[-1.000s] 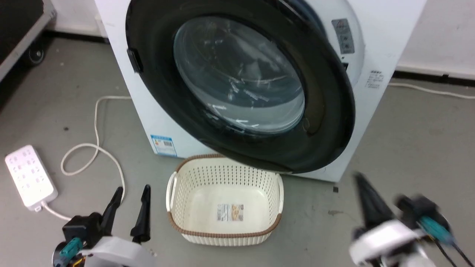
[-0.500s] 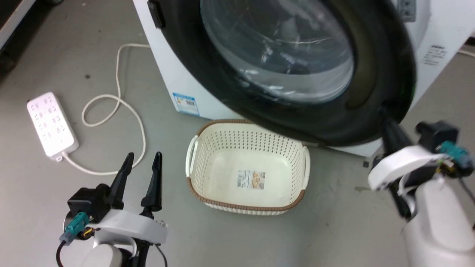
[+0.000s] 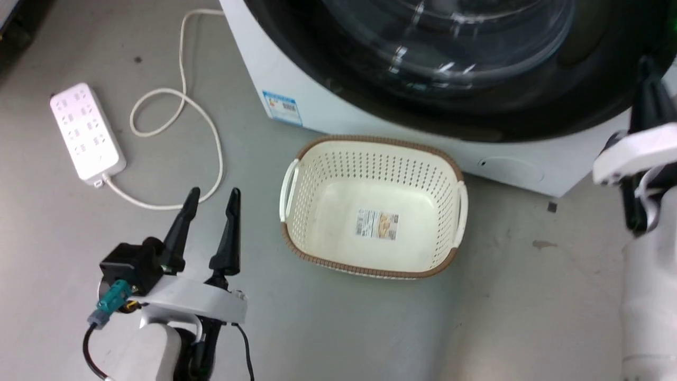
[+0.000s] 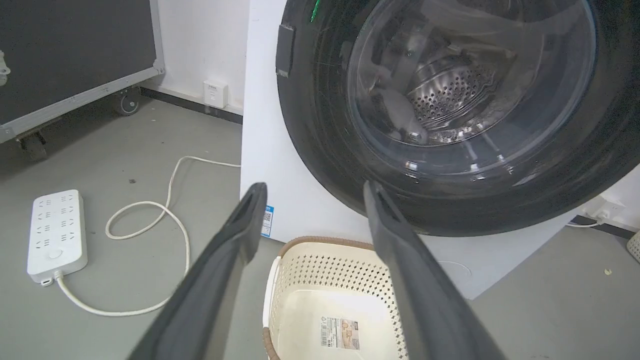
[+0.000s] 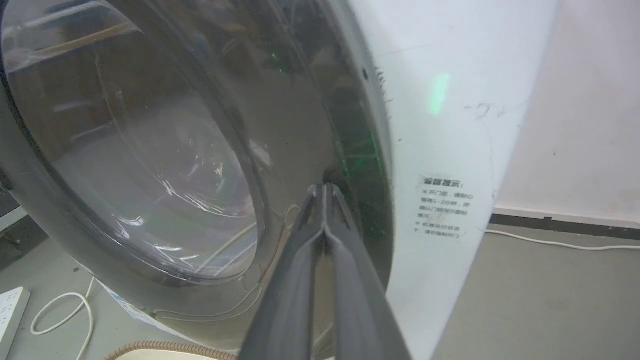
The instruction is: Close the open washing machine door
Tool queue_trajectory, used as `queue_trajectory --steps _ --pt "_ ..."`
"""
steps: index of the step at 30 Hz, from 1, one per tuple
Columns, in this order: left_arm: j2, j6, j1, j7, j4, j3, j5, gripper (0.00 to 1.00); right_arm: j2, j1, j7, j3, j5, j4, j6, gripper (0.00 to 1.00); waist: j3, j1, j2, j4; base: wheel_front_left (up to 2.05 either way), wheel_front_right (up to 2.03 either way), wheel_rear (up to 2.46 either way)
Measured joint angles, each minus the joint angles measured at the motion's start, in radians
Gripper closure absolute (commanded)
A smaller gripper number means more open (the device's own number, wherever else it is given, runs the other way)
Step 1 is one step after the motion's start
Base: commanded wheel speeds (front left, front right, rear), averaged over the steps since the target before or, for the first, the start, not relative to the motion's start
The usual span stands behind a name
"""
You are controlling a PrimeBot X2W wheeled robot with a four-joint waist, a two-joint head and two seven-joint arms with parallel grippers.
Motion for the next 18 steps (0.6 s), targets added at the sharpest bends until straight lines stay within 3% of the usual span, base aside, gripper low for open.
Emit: queue_trajectory --steps 12,18 --pt "-0.031 -0.031 -0.006 0.0 0.022 0.052 0.031 0.0 0.018 -0.094 -0.031 -0.088 -0.028 0.014 0.009 1.0 0.05 -0.0001 0.0 0.003 0.0 0.0 0.0" --pt "-0.036 -0.038 -0.003 0.0 0.026 0.083 0.053 0.0 0.006 -0.093 -0.039 -0.064 0.104 -0.014 0.0 1.0 0.002 -0.0001 0.0 -0.021 0.0 0.0 0.0"
